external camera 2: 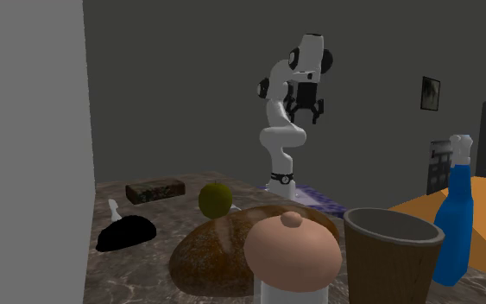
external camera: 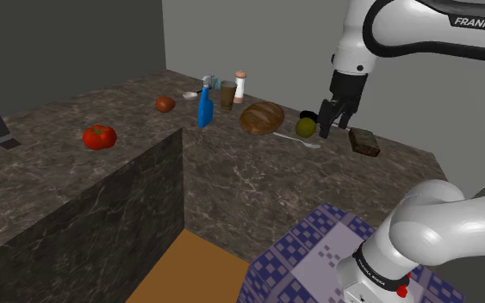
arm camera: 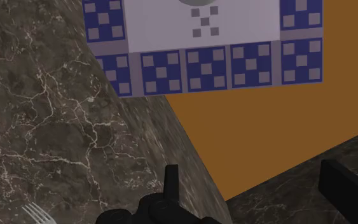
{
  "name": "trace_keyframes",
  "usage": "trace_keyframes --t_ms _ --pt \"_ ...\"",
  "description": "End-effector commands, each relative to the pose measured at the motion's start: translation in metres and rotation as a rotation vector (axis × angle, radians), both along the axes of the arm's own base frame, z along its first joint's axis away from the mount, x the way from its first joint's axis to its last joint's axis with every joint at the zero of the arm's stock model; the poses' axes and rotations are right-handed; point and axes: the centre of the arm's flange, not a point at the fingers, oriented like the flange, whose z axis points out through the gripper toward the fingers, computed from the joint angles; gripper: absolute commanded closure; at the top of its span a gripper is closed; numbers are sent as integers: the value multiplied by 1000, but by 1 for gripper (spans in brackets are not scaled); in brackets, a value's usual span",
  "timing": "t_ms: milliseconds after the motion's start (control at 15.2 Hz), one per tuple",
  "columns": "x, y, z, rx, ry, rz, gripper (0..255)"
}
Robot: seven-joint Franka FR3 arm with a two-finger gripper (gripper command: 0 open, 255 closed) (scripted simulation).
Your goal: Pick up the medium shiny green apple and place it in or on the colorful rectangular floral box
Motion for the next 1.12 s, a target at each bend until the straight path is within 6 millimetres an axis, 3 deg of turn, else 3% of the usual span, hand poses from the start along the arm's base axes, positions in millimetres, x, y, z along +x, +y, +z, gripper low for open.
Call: trace_keyframes --t_ms 0,1056 --pt "0 0 0 0 0 0 0" --pt "113 -157 -63 -21 -74 -85 0"
